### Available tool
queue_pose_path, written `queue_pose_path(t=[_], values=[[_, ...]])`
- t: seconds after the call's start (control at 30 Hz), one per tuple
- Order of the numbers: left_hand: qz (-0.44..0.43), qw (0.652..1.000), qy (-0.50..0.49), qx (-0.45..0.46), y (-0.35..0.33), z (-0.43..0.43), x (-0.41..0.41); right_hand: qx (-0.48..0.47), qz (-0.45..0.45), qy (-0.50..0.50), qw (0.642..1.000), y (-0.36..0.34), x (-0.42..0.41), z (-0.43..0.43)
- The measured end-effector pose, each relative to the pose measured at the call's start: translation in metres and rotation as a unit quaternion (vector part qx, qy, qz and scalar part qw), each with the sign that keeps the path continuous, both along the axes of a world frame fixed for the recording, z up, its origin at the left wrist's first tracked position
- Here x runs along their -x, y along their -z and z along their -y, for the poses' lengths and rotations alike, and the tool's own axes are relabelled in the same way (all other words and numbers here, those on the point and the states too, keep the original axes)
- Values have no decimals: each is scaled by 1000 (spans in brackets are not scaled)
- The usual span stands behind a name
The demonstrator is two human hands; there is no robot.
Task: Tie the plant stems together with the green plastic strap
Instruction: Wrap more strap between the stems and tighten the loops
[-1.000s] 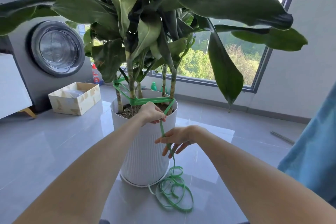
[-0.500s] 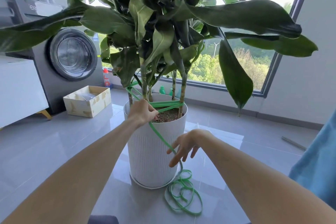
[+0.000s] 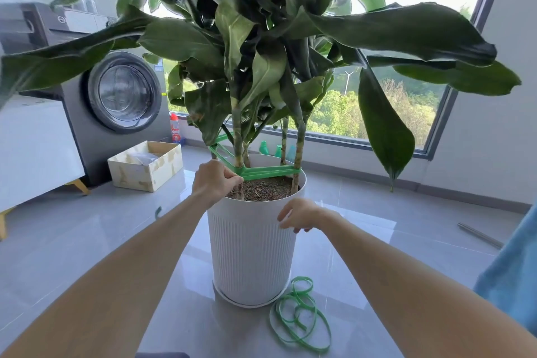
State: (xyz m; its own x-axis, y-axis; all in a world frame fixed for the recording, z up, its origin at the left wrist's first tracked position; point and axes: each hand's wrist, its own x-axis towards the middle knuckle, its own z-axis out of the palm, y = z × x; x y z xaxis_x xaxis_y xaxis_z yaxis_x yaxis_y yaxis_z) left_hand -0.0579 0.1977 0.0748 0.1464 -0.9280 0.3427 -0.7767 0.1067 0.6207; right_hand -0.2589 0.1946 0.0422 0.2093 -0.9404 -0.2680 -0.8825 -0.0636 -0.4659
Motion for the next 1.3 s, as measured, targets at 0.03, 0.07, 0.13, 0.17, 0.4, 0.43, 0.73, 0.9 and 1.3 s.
queue_pose_path(t=[0.03,0.07,0.13,0.17,0.4,0.43,0.73,0.9,1.3], values=[[-2,1000,-2,1,0,1,0,46,20,29,998,0,-1,3],[-3,1000,-2,2,0,3,0,90,33,59,994,0,-3,5],[-9,1000,-3,-1,0,7,-1,165,37,110,979,-2,-4,9],[-15,1000,-3,-3,0,8,-1,196,37,130,971,-3,-5,11],[-41,999,16,-16,2,13,-9,314,64,176,931,-9,3,32],[-46,999,17,-19,2,14,-10,311,77,184,929,-10,5,36],[-41,998,53,-5,4,20,-16,313,27,148,938,-6,10,53],[-37,997,67,0,7,23,-20,321,16,131,938,-6,12,60],[-64,995,75,-15,8,24,-25,327,114,44,937,-5,-8,58]])
